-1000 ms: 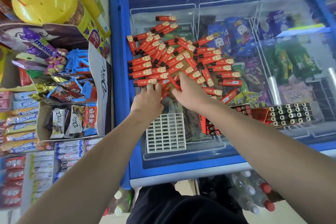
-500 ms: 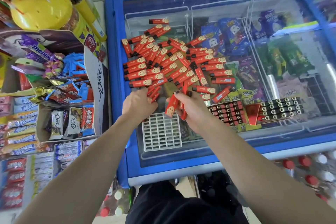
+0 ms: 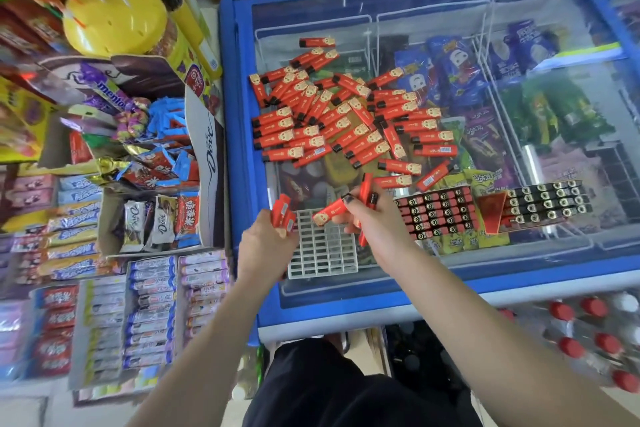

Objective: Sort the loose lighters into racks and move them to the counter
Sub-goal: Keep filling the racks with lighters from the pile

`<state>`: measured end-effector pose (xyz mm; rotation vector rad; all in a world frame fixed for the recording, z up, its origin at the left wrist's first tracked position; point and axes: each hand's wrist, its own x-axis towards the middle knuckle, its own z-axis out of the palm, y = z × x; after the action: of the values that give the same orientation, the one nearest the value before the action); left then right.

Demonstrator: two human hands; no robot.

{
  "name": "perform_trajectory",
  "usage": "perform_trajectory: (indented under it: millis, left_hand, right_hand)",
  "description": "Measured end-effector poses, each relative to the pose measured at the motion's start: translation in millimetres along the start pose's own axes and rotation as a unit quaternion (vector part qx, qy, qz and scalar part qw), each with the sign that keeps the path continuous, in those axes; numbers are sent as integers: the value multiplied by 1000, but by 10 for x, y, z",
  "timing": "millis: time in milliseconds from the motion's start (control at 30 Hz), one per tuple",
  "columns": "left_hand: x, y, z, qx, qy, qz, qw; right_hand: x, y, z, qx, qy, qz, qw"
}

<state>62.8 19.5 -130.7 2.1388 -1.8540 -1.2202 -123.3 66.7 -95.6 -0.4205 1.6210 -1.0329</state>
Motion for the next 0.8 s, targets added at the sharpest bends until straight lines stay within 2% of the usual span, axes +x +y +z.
perform_trajectory:
  millis: [67,233,600,800]
  left_hand:
    - [-87,-32,97,24,38,8,999]
    - [-169,-66,257,-25,93,-12,995]
    - [-137,105,334,-187,55,-86,977]
    - [-105,14,321,-241,53,-85,965]
  right_hand:
    - [-38,30,6,-35,13,-15,999]
    - [-145,173,-11,-125,10,-44,991]
    - [-60,120,82,-178,0,-79,981]
    - [52,38,260,-234,-40,-114,965]
